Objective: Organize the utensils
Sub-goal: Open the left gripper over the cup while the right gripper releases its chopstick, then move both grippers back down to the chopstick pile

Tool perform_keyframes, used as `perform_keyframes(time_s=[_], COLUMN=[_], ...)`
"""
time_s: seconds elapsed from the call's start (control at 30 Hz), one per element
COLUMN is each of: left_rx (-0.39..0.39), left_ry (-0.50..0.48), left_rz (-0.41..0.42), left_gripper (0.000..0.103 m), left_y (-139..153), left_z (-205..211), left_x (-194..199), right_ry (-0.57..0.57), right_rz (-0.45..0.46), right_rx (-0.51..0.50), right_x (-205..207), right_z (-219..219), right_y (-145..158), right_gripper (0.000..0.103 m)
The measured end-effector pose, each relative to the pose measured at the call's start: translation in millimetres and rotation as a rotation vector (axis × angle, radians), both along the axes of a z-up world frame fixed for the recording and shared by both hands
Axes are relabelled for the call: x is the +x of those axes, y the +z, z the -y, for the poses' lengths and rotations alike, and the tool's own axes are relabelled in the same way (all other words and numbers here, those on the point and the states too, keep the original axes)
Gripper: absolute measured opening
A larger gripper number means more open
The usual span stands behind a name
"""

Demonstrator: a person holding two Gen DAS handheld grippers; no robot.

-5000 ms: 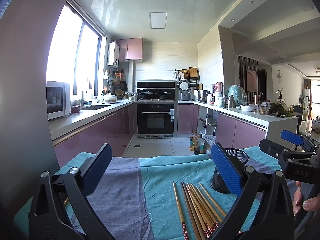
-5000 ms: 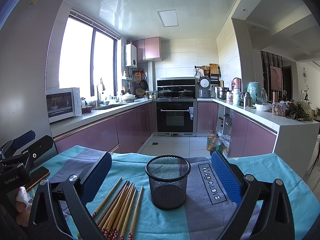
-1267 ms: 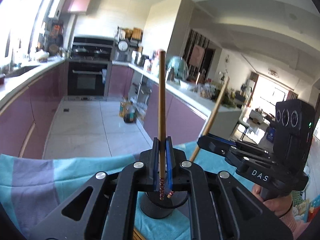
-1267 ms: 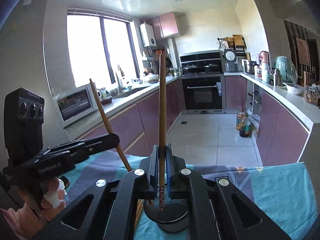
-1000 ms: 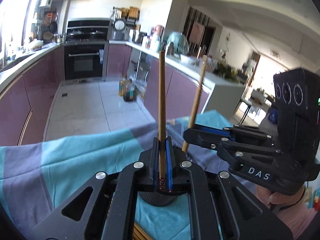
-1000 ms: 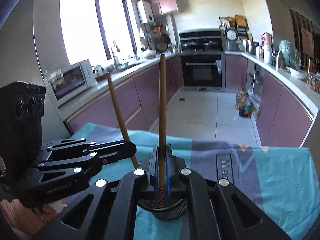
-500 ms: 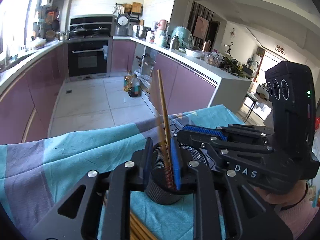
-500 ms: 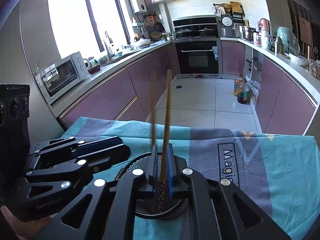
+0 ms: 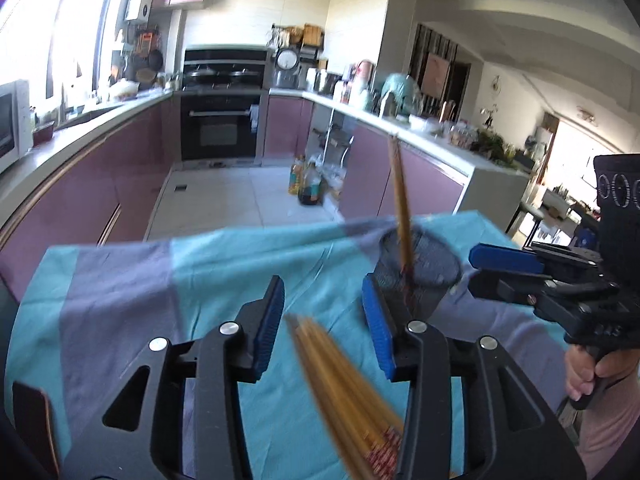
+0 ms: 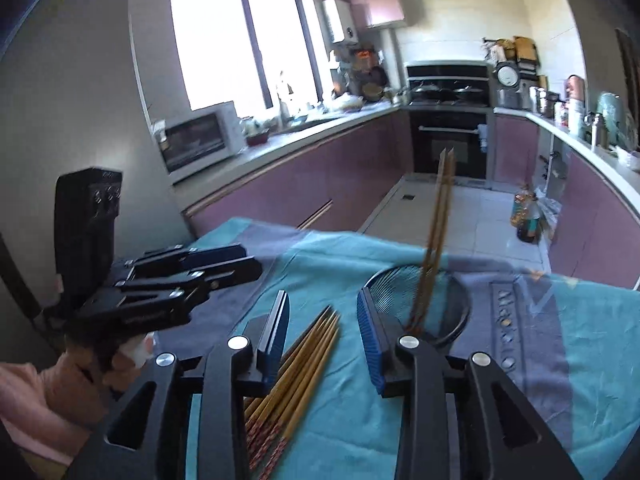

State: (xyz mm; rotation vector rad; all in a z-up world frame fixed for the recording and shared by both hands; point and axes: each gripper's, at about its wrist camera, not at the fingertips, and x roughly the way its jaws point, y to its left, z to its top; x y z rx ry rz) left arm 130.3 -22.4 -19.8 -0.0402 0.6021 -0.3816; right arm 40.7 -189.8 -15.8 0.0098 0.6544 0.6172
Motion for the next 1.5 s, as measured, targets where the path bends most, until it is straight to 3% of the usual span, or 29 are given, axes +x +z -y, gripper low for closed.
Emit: perform_keyframes(time_s=[0.27,0.43,0.97,1.3,1.5], left_rx=[0.05,0.08,0.149,0.151,0.138], left_ry=[-0.04,-0.056,-0.051,-0.035,-0.04], left_rz=[-0.094,-0.139,-0.219,-0.24,-0.264], left_gripper=[0.041,0.042,0.042,0.041,0.032], left_y=[-53.6,-75.9,-102.1,-106.8,-110.6], left_z=[-13.1,8.3,28.8,27.5,22.8], left_x=[-26.1,-30.7,-18.0,-9.8,-6.6], right_ry=[0.005,-0.011,-0.039,-0.057,-0.073], right_rz=[-0.156,-0.199,-0.222,-0.23,-0.223], right_rx=[-0.051,-0.059,-0.099,-0.127,-0.152], right_x=[0.9,2.8,3.7,8.9,11.0], right_z=[-24.0,-27.5,-34.9,-41.5,-43.9], right_y=[-56.3,-72.4,-94.2,-101.9,-103.0], right_gripper=[0.033,0.033,0.033,0.033,0.03])
